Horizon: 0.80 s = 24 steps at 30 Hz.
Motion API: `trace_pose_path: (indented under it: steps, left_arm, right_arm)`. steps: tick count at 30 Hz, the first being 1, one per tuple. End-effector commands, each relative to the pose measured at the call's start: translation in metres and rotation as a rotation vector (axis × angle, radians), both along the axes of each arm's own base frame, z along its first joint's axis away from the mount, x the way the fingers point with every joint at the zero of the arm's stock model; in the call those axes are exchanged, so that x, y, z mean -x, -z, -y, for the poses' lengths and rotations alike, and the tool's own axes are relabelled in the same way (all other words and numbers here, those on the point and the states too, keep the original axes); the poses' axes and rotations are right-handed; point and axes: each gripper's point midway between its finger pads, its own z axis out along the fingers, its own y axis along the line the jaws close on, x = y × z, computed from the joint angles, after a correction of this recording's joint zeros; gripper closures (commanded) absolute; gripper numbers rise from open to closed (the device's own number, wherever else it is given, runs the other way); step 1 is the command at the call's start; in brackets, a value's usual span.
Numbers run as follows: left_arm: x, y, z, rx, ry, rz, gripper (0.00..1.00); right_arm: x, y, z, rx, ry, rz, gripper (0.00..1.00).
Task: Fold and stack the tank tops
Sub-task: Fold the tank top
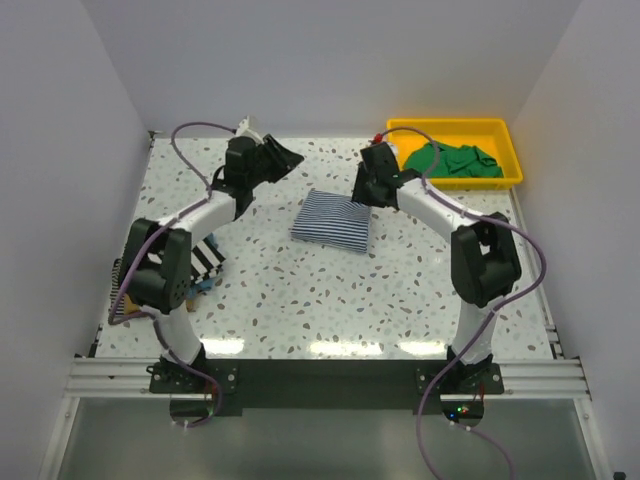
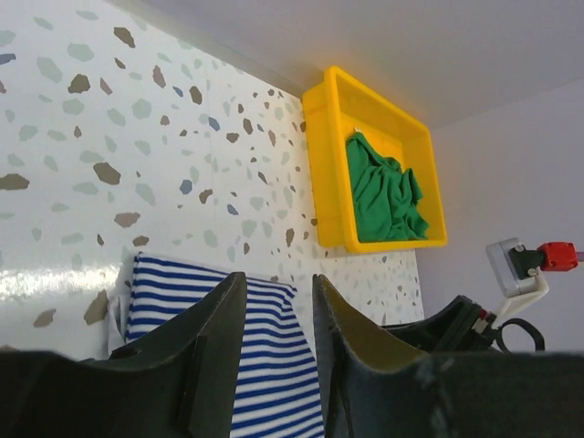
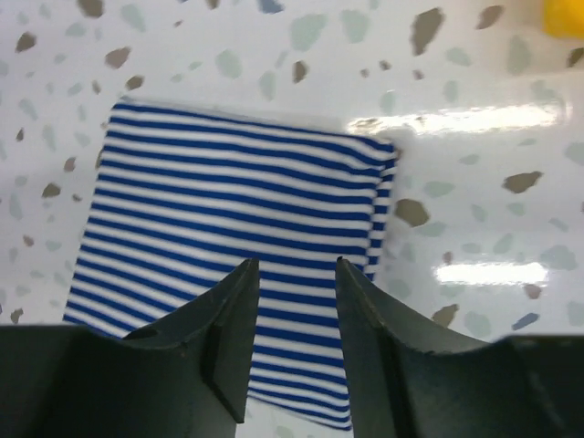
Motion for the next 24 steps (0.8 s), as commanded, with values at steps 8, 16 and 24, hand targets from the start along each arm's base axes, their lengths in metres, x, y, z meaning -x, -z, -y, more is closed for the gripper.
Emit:
trace_pose_path:
  steps: [8,16,24]
  left_arm:
    - [0.092,0.037,0.012,-0.094,-0.013,-0.152,0.68]
    - [0.139,0.094,0.053,-0.130,0.119,-0.257,0.73]
    - [0.135,0.114,0.054,-0.239,0.137,-0.294,0.74]
  right_arm:
    - [0.055,0.045,-0.019,0.205,-0.107,-0.037,0.75]
    - [0.118,0.080,-0.002,0.203,-0.017,-0.111,0.76]
    - [0.195,0.061,-0.107,-0.173,-0.090,-0.030,0.80]
